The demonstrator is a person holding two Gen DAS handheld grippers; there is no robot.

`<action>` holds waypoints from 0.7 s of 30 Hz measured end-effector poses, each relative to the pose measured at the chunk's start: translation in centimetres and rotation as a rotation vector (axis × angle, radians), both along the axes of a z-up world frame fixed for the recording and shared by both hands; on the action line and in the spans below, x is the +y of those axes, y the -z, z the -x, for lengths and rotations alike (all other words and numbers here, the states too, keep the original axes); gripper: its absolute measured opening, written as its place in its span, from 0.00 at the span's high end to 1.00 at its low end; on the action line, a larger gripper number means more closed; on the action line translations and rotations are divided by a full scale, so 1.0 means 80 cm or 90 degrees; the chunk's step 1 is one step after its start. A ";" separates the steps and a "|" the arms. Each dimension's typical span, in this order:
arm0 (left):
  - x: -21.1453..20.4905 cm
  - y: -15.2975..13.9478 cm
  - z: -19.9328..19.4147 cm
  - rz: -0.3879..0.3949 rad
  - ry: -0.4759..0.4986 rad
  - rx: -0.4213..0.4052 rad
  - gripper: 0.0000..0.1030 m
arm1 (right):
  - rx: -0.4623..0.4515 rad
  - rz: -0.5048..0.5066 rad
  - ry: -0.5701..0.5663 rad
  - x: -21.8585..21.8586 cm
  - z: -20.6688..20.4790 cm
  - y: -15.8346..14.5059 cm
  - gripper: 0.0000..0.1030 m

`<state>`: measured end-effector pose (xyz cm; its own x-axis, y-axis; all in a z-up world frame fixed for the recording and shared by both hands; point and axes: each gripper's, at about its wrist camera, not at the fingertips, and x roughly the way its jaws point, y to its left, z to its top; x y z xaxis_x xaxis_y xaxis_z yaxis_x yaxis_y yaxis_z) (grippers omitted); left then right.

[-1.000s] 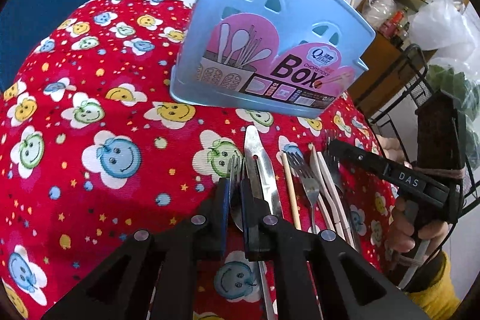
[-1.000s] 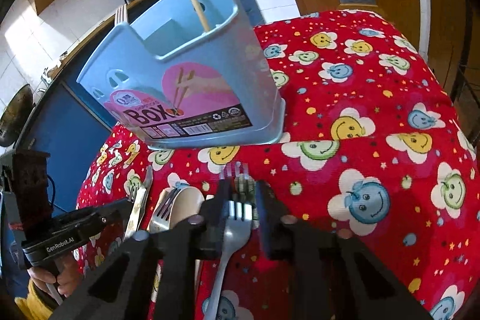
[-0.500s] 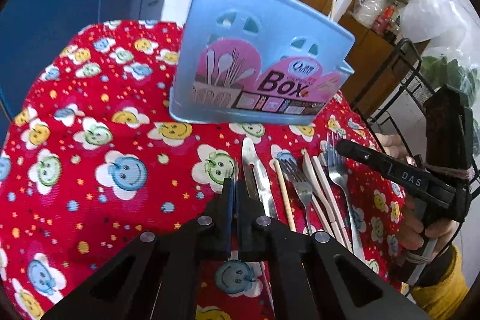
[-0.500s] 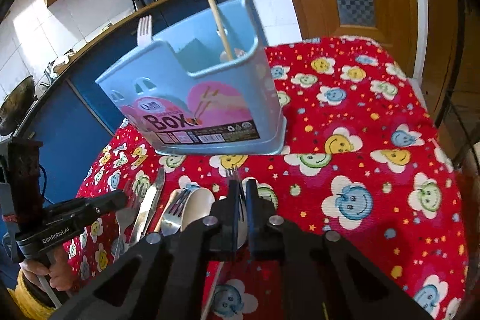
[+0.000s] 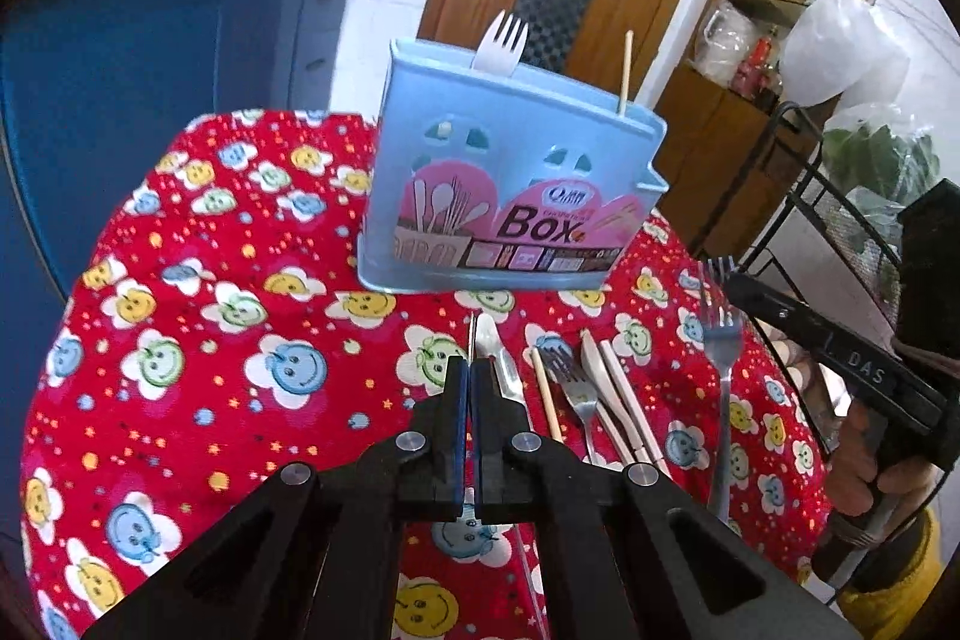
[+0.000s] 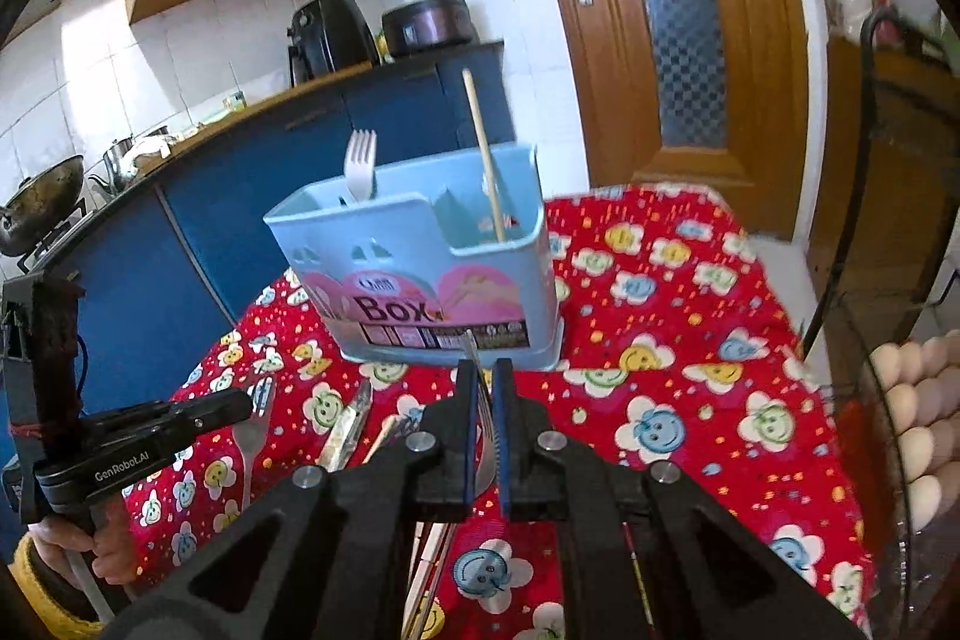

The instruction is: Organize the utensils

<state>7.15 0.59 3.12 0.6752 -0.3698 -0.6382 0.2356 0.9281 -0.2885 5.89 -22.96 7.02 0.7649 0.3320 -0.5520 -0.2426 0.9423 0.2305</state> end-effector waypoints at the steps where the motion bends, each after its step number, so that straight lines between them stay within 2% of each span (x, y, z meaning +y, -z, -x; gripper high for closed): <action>1: 0.000 -0.003 0.002 -0.001 0.000 -0.005 0.99 | -0.007 0.003 0.001 -0.001 0.004 -0.004 0.94; 12: 0.001 -0.053 0.034 -0.011 -0.010 -0.096 0.99 | -0.109 0.044 0.017 0.017 0.047 -0.054 0.94; 21: 0.001 -0.097 0.029 -0.005 -0.008 -0.146 0.99 | -0.154 0.069 0.028 0.021 0.047 -0.088 0.95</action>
<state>4.82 0.71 10.87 0.8075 -0.3561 -0.4702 0.2823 0.9333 -0.2220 2.10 -21.31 14.08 0.8916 0.2441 -0.3814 -0.2362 0.9693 0.0684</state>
